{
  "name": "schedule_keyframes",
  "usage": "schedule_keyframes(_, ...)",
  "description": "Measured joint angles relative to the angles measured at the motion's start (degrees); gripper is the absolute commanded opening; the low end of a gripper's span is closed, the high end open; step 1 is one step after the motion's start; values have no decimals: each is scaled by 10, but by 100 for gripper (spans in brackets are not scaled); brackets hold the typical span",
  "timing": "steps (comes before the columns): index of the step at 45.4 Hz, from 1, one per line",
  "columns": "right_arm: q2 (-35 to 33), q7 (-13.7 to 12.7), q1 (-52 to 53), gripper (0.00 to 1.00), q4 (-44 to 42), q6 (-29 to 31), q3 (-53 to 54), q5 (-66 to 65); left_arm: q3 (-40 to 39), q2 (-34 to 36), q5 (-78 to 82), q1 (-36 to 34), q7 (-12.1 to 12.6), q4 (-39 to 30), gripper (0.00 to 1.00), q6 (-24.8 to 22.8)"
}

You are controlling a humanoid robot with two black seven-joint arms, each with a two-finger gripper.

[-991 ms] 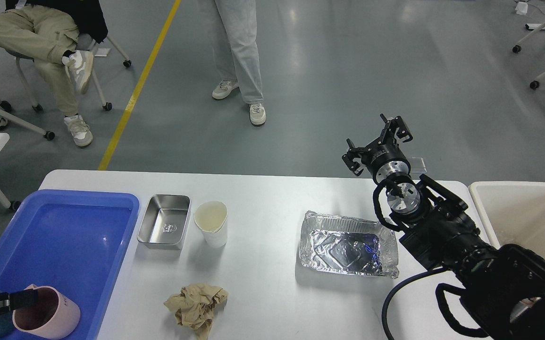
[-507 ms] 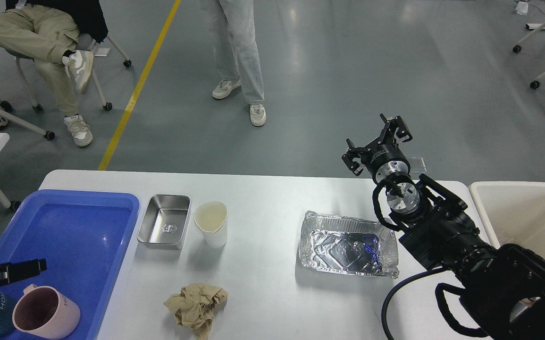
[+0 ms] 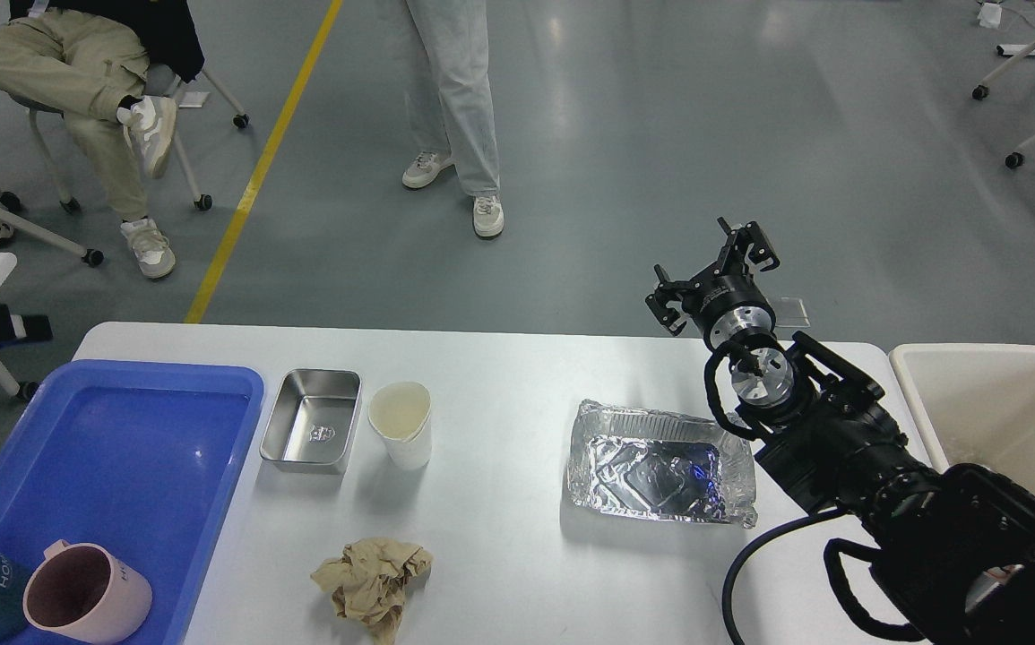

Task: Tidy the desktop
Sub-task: 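Lower the pink mug at the tray's near corner and release, then reach the left gripper to the steel tin box and grasp it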

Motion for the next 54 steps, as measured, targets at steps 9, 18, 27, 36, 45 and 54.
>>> schedule_keyframes(9, 0, 0, -2, 100, 0, 0, 0, 0, -3, 36, -7, -78, -1, 1, 90, -50)
schedule_keyframes(18, 1, 0, -2, 100, 0, 0, 0, -1, -3, 49, -18, -108, -1, 3, 90, -74)
schedule_keyframes(27, 0, 0, -1, 100, 0, 0, 0, -1, -2, 47, -19, -111, 4, 16, 89, -73)
schedule_keyframes(36, 0, 0, -1, 100, 0, -1, 0, -1, 13, -23, -10, -101, 14, 77, 89, -54)
schedule_keyframes(45, 1, 0, -3, 100, 0, -2, 0, -1, 70, -152, 24, -91, 51, 166, 89, 9)
schedule_keyframes(54, 2, 0, -5, 100, 0, -3, 1, -23, 134, -281, 58, -90, 62, 240, 89, 68)
